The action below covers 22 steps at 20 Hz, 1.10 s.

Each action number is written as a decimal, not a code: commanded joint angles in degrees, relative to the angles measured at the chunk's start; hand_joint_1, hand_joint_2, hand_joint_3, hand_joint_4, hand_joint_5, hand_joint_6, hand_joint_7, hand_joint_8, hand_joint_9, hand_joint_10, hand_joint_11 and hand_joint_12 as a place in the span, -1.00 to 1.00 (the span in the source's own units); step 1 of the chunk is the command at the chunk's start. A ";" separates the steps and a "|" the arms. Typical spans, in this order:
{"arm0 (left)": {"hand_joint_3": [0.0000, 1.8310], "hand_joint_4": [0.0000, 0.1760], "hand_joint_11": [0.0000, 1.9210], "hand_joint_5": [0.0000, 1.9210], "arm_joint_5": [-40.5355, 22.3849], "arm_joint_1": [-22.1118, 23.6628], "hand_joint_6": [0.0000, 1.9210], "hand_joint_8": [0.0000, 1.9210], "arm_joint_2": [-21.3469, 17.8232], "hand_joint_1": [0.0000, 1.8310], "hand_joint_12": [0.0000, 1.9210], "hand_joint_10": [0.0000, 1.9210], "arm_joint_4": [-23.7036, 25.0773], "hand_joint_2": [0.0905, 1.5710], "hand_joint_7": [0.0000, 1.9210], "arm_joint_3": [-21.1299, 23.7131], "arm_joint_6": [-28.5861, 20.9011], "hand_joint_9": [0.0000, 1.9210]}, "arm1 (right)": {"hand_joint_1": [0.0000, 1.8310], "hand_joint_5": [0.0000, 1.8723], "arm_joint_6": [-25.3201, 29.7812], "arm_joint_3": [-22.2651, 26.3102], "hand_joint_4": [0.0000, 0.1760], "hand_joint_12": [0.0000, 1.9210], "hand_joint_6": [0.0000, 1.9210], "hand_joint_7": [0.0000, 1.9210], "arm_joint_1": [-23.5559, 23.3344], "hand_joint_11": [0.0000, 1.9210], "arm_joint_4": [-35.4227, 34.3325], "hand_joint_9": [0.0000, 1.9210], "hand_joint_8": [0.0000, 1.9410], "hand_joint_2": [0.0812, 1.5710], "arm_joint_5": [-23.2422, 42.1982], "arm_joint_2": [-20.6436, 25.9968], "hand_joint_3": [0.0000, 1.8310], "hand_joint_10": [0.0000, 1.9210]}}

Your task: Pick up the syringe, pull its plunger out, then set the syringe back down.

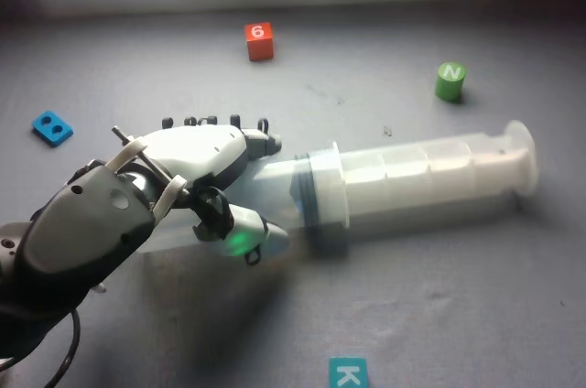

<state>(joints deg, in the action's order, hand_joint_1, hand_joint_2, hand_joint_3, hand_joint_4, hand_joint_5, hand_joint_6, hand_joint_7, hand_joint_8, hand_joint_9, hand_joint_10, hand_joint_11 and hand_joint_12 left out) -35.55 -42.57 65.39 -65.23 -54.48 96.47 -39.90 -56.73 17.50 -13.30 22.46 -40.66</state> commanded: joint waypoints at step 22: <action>-1.00 -1.00 -0.82 -0.79 10.98 16.96 -0.99 -0.99 -7.28 -0.77 -0.74 -0.98 7.59 -0.09 -0.69 1.88 11.93 -0.69 | -0.90 -0.65 0.25 0.32 -1.00 0.02 -0.96 -0.58 0.09 -1.00 1.12 -0.59 -0.98 0.02 7.65 0.36 -1.00 -0.94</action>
<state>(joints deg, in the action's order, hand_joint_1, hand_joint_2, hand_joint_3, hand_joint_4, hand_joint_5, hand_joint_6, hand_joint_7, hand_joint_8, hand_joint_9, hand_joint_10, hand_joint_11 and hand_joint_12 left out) -23.05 -25.71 58.00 -59.37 -52.62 108.38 -39.88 -56.45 17.93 -12.19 23.03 -40.77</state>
